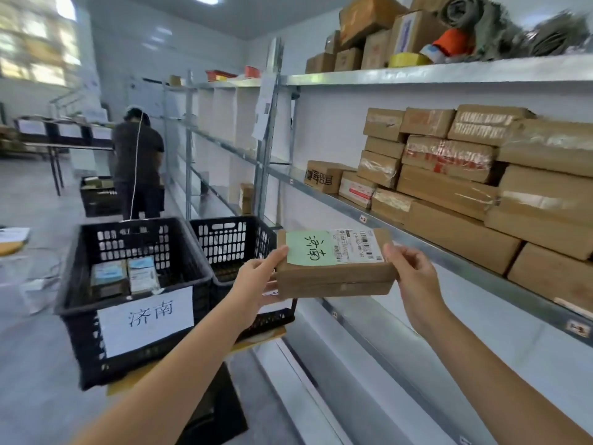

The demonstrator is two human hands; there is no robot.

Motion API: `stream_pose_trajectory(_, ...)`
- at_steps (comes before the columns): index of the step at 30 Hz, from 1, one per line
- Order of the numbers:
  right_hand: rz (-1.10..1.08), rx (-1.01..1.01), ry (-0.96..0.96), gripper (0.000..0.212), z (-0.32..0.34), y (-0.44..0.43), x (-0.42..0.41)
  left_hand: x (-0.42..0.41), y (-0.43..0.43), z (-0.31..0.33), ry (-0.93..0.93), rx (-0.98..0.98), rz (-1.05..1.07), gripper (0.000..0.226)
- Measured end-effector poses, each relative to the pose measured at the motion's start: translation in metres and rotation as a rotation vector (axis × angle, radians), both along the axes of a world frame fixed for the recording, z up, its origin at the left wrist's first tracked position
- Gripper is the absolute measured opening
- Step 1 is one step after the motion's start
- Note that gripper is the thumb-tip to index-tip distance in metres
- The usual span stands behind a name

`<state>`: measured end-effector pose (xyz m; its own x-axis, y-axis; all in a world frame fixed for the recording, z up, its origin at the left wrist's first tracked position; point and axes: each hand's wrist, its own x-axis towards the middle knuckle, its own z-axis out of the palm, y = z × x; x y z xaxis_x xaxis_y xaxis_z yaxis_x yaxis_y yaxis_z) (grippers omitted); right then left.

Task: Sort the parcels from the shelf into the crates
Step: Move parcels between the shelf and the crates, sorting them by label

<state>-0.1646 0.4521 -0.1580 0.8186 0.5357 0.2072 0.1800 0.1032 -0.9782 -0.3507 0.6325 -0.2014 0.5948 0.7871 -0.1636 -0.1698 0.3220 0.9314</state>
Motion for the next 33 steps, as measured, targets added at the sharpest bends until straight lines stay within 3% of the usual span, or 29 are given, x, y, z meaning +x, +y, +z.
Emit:
stream_pose_trajectory(3,0.160,-0.067,0.179,0.064,-0.008,0.042,-0.012,-0.010,0.022,-0.001,-0.010,-0.031,0.104,0.056)
stream_pose_trajectory(8,0.431,0.014,0.450,0.066,-0.023,0.125,-0.020,-0.013,0.059,-0.009,-0.029,-0.046,0.255,0.046)
stream_pose_trajectory(14,0.638,-0.074,0.481,0.081,-0.045,0.242,-0.020,-0.006,0.124,-0.020,-0.060,-0.071,0.319,0.059)
stream_pose_trajectory(18,0.766,-0.043,0.541,0.082,-0.051,0.322,-0.016,-0.009,0.182,-0.012,0.030,-0.028,0.311,0.072)
stream_pose_trajectory(22,0.845,-0.057,0.550,0.076,-0.050,0.394,-0.015,-0.024,0.237,-0.010,0.143,0.033,0.315,0.071)
stream_pose_trajectory(29,0.903,-0.183,0.485,0.075,-0.069,0.483,-0.031,-0.068,0.316,-0.033,0.401,0.189,0.544,0.035)
stream_pose_trajectory(33,0.918,-0.236,0.458,0.065,-0.083,0.531,-0.045,-0.103,0.357,-0.052,0.533,0.273,0.635,0.021)
